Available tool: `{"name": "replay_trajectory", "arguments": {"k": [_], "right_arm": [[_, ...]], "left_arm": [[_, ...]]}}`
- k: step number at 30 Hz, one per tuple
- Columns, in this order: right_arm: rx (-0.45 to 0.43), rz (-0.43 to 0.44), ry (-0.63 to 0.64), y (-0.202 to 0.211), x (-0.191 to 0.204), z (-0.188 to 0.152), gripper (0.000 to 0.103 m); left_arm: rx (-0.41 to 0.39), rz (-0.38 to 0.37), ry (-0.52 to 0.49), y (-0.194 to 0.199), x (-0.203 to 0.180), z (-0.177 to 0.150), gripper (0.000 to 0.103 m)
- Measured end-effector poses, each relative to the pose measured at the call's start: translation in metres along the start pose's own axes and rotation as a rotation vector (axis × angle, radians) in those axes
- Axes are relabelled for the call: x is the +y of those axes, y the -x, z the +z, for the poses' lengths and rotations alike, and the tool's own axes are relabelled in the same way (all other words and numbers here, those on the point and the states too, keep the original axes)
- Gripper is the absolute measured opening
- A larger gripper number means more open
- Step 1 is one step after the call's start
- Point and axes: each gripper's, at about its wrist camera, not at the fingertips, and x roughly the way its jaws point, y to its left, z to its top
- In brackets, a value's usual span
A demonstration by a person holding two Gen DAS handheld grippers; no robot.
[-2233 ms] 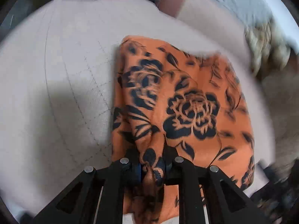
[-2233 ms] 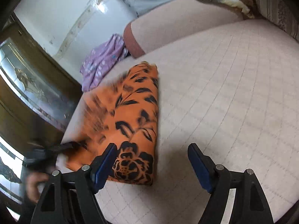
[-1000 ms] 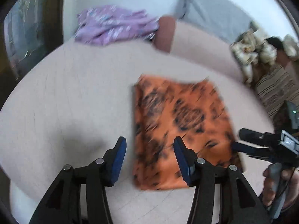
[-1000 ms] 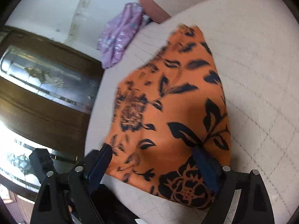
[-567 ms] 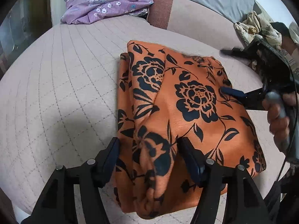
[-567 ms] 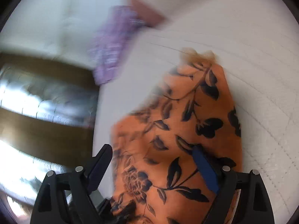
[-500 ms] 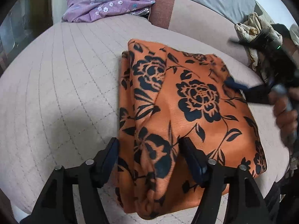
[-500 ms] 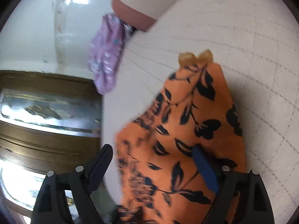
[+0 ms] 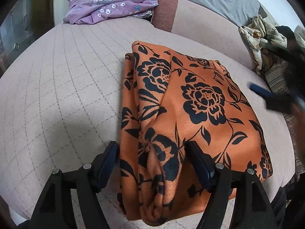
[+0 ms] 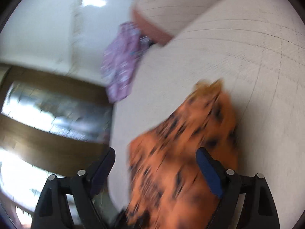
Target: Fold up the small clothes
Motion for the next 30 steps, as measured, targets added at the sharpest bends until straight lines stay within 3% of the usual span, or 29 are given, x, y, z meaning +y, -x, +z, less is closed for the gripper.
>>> {"name": "replay_trajectory", "arguments": {"k": [3, 4, 6, 7, 9, 11, 13, 15, 18, 22, 27, 30], "right_arm": [[0.081, 0.091, 0.004, 0.015, 0.005, -0.052, 0.09], [0.101, 0.088, 0.003, 0.014, -0.002, -0.071, 0.092], [0.156, -0.02, 0.01, 0.0, -0.022, -0.098, 0.09], [0.119, -0.01, 0.01, 0.004, -0.025, -0.106, 0.09], [0.088, -0.01, 0.01, 0.015, -0.01, -0.108, 0.092], [0.064, 0.048, 0.041, 0.025, 0.005, -0.112, 0.092], [0.06, 0.077, 0.072, 0.022, 0.009, -0.117, 0.093], [0.106, 0.013, 0.022, 0.005, -0.015, -0.128, 0.093], [0.07, 0.042, -0.036, 0.013, -0.023, -0.134, 0.092], [0.073, 0.066, 0.073, 0.026, 0.0, -0.137, 0.093], [0.097, 0.053, -0.013, 0.031, -0.027, -0.152, 0.093], [0.096, 0.057, 0.014, 0.045, -0.022, -0.151, 0.093]], "left_arm": [[0.003, -0.001, 0.013, 0.005, 0.002, -0.003, 0.076], [0.009, 0.0, 0.02, 0.009, 0.002, -0.003, 0.076], [0.027, 0.002, 0.04, 0.017, 0.002, -0.002, 0.076], [0.013, 0.002, 0.042, 0.023, 0.002, -0.001, 0.076], [-0.05, -0.003, 0.031, 0.046, 0.0, -0.003, 0.076], [-0.071, 0.011, 0.014, 0.055, -0.002, -0.007, 0.076], [-0.006, 0.075, -0.007, 0.045, -0.003, -0.015, 0.076], [0.094, 0.112, 0.001, 0.022, 0.002, -0.025, 0.077], [0.039, 0.102, 0.013, 0.04, 0.002, -0.024, 0.077], [-0.045, 0.093, -0.019, 0.063, -0.007, -0.013, 0.077], [-0.062, 0.066, -0.01, 0.064, -0.012, 0.005, 0.077], [-0.075, 0.059, -0.02, 0.056, -0.016, 0.019, 0.077]]}}
